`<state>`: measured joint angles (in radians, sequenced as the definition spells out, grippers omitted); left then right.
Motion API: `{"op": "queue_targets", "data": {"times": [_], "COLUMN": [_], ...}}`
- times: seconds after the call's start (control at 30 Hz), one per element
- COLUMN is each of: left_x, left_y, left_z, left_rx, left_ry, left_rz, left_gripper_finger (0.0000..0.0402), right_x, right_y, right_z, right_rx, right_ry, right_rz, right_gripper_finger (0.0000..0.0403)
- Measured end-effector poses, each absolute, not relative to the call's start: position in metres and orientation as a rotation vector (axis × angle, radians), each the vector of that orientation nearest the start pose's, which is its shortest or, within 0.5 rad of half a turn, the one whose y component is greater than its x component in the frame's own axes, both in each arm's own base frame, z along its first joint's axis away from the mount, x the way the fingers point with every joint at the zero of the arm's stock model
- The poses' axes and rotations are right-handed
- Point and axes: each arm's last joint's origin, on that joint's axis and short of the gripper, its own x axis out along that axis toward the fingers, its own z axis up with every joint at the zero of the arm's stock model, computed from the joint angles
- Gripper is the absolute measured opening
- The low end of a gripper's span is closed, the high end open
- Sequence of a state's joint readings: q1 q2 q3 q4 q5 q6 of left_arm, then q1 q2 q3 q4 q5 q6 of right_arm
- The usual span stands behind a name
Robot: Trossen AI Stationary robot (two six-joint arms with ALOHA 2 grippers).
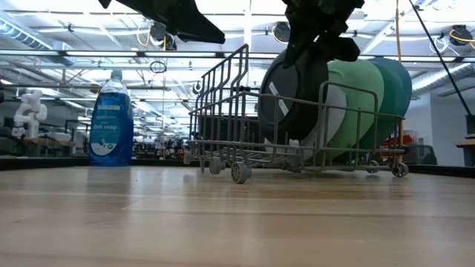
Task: Sort dishes
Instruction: Put the black plate into the dish rack
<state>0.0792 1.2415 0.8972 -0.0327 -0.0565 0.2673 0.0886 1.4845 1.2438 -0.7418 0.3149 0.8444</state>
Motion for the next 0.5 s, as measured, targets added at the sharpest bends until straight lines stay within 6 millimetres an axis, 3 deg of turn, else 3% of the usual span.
{"op": "queue_targets", "data": {"times": [0.5], "left_x": [0.274], "left_y": [0.023], "left_z": [0.291], "left_rx": [0.259], "left_ry": [0.393], "left_rz": [0.083], "left_gripper_finger": [0.0127], "right_x": [0.306], "right_y": [0.003], "right_z": [0.290], "right_rx": [0.514], "right_ry": [0.779], "right_rz": [-0.566], "right_gripper_finger": [0.0180]}}
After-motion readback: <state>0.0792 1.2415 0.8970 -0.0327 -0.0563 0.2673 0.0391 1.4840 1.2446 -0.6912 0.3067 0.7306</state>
